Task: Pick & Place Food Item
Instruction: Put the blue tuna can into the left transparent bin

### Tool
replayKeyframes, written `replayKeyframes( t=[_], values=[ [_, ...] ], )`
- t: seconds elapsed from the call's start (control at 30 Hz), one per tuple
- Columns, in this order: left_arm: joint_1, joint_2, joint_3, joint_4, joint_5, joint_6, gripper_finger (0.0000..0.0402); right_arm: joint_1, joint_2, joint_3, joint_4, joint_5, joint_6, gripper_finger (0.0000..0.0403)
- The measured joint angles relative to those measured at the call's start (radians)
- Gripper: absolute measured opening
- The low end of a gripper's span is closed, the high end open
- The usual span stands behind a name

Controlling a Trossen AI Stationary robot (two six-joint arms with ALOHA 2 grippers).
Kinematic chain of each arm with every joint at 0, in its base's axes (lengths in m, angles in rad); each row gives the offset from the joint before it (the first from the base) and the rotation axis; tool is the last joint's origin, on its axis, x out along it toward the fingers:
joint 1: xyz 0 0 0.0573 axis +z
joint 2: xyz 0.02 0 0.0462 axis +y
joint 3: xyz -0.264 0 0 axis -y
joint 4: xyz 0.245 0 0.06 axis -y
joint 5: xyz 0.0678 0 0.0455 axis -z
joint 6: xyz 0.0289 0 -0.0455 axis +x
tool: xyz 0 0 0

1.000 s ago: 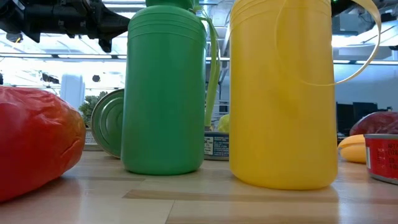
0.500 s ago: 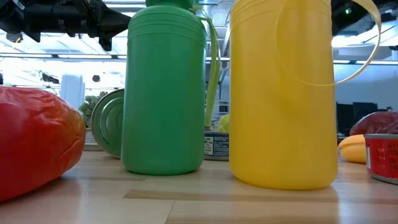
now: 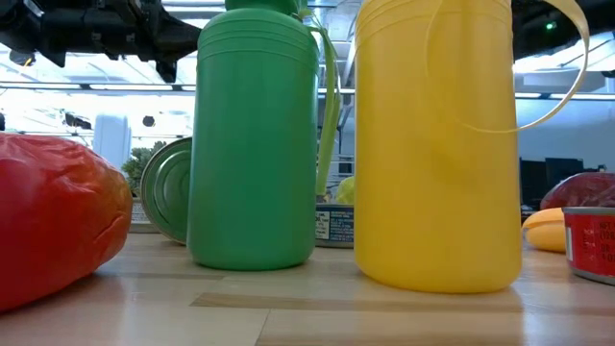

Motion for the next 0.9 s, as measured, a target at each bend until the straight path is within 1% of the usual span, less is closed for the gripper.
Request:
replayKeyframes(
  t=[0.13,0.23,0.3,0.5,0.67,0.77,0.9],
  values=[
    [-0.029,0.057,0.0,0.056,0.0,-0.022,0.0001,0.0,-0.057,-0.04,0.072,-0.055,-0.024,0.0076],
    [-0.05,0.112,0.0,0.124,0.0,-0.022,0.0001,0.0,-0.09,-0.056,0.07,-0.06,-0.026,0.0076],
    [-0.066,0.142,0.0,0.17,-0.02,-0.024,0.0001,0.0,-0.108,-0.057,0.046,-0.06,-0.019,0.0076],
    [-0.138,0.216,0.0,0.188,-0.237,-0.044,0.0001,0.0,-0.133,-0.057,0.012,-0.059,-0.001,0.0076],
    [-0.2,0.249,0.003,0.186,-0.33,-0.048,0.0001,0.0,-0.134,-0.057,0.011,-0.059,0.0,0.0076],
    [-0.235,0.264,0.027,0.179,-0.381,-0.065,0.0001,0.0,-0.134,-0.057,0.011,-0.059,-0.001,0.0076],
    [-0.27,0.278,0.091,0.077,-0.416,-0.069,0.0001,0.0,-0.133,-0.057,0.011,-0.059,-0.001,0.0076]
  ],
)
